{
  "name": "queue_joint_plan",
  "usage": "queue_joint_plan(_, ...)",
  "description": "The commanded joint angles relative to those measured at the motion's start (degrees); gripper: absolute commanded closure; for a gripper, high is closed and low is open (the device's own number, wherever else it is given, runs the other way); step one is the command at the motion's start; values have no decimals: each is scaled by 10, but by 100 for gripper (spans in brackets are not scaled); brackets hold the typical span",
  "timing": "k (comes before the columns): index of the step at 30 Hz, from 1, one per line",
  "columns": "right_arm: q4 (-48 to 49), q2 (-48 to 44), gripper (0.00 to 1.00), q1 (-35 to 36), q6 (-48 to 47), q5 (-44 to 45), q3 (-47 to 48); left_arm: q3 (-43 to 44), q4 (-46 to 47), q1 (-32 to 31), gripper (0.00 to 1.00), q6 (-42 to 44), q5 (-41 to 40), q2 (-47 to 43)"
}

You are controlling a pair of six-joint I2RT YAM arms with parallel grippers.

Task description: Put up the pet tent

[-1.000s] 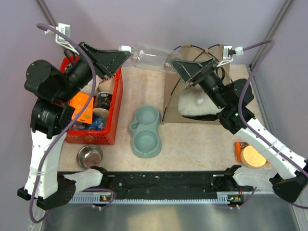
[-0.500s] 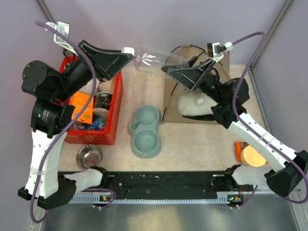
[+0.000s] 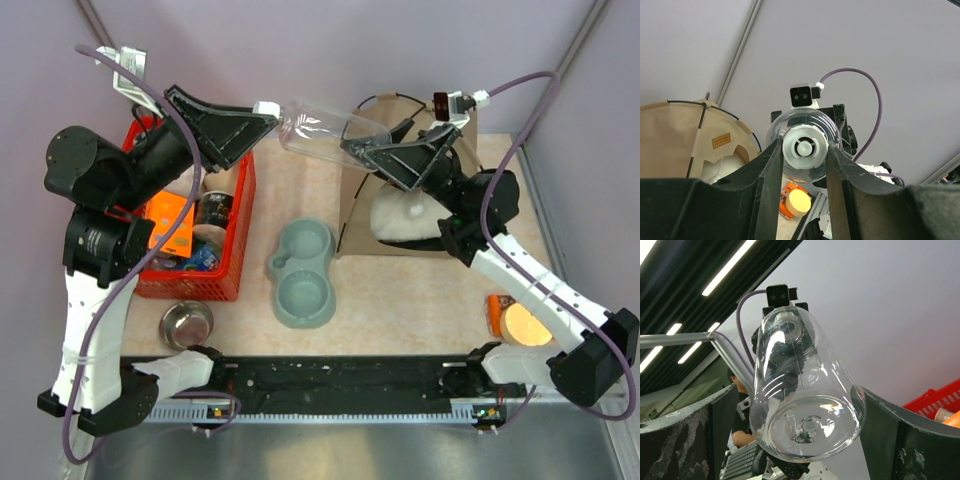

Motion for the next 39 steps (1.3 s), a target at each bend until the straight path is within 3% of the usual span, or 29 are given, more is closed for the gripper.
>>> queue_joint_plan(1,36,4,12,-7,13,-17,11,-1,15,6,100,13,1,-12)
queue_joint_plan(6,22,5,40,-7,15,-13,11,-12,15,6,100,8,1,-15)
queue_joint_plan(11,-23,-3,53,-9,-12,-1,12,-19,2,7,98,12,-5,-22)
queue_joint_plan(12,-39,-8,53,-10,-17,3,13,-19,-7,6,86,16,-6,-23)
queue_joint_plan(13,-51,-10,54,-10,-26,8,14,-20,-17,6,66,23,-12,-25)
queue_joint_plan(14,-71,-13,54,-11,-36,12,15,-23,-28,6,54,33,-20,-30)
queue_joint_plan(17,-185,-20,54,-11,-96,20,36,-32,-73,7,33,76,-72,-48)
queue_joint_plan(19,-268,-25,54,-12,-145,28,54,-31,-124,6,26,120,-142,-63)
queue_joint_plan(21,-372,-25,55,-12,-207,45,79,-22,-188,6,22,200,-236,-77)
queue_joint_plan(24,-530,-12,57,-11,-299,67,130,-4,-302,7,18,305,-442,-86)
queue_joint_plan(26,-614,12,58,-12,-354,78,163,-5,-347,6,18,339,-515,-86)
queue_joint_plan(31,-745,70,60,13,-458,129,207,-23,-376,7,17,343,-505,-90)
queue_joint_plan(39,-886,200,63,139,-569,280,298,-57,-369,7,17,322,-449,-101)
